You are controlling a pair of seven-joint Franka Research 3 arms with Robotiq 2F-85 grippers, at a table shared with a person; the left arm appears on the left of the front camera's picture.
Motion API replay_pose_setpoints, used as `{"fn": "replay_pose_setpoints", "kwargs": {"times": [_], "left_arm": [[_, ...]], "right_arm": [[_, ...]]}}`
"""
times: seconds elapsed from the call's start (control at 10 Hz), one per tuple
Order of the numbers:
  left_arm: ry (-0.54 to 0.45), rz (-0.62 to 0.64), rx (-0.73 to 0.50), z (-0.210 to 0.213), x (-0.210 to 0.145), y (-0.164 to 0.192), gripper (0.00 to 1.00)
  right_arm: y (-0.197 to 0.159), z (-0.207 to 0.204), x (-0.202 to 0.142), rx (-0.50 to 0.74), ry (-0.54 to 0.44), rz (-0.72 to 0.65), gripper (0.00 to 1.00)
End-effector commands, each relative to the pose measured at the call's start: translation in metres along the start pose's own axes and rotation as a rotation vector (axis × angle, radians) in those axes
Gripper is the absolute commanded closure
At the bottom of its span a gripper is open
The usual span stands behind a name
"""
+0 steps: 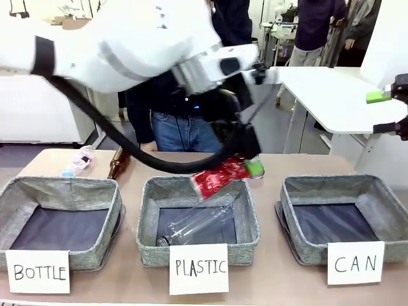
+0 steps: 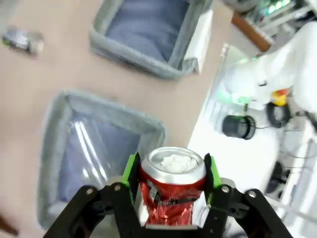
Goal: Sort the can waste into the basket.
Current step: Pick up the can waste from the table and place it in the right Fabric basket.
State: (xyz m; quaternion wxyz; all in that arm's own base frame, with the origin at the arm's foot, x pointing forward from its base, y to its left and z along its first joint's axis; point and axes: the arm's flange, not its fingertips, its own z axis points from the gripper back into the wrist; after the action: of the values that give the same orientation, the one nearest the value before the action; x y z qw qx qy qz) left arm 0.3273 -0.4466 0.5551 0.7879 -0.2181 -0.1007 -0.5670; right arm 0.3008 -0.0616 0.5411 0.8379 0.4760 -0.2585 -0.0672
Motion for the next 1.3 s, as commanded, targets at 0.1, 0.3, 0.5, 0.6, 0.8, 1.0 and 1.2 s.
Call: {"fn": "replay_pose_setpoints", "kwargs": {"times": [0.1,0.3,0.5,0.6,0.8,1.0,1.2], "left_arm": [[0.029,-0.268,0.064,-0.053,0.131,0.012,0.38],[0.07,-0.288,0.009,-0.101,0.194,0.015,0.38],[0.093,-0.32,-0.073,-0.139,0.21,0.003,0.38],[0.108,-0.338,-0.102,-0.157,0.213,-0.004,0.38],[0.126,-0.351,-0.133,-0.185,0.215,-0.01,0.38],[0.116,-0.344,-0.083,-0.196,0.217,-0.008,0.38],[0.065,-0.337,-0.028,-0.196,0.221,-0.006,0.0]], "right_arm": [[-0.002,-0.002,0.002,0.024,-0.009,0.026,0.0],[0.0,0.0,0.0,0.0,-0.001,0.0,0.0],[-0.024,0.13,0.007,-0.45,-0.221,-0.075,0.0],[-0.037,0.164,-0.001,-0.576,-0.266,-0.122,0.0],[-0.055,0.172,-0.005,-0.646,-0.318,-0.126,0.0],[-0.044,0.178,-0.009,-0.53,-0.298,-0.05,0.0],[-0.044,0.178,-0.009,-0.53,-0.298,-0.05,0.0]]}}
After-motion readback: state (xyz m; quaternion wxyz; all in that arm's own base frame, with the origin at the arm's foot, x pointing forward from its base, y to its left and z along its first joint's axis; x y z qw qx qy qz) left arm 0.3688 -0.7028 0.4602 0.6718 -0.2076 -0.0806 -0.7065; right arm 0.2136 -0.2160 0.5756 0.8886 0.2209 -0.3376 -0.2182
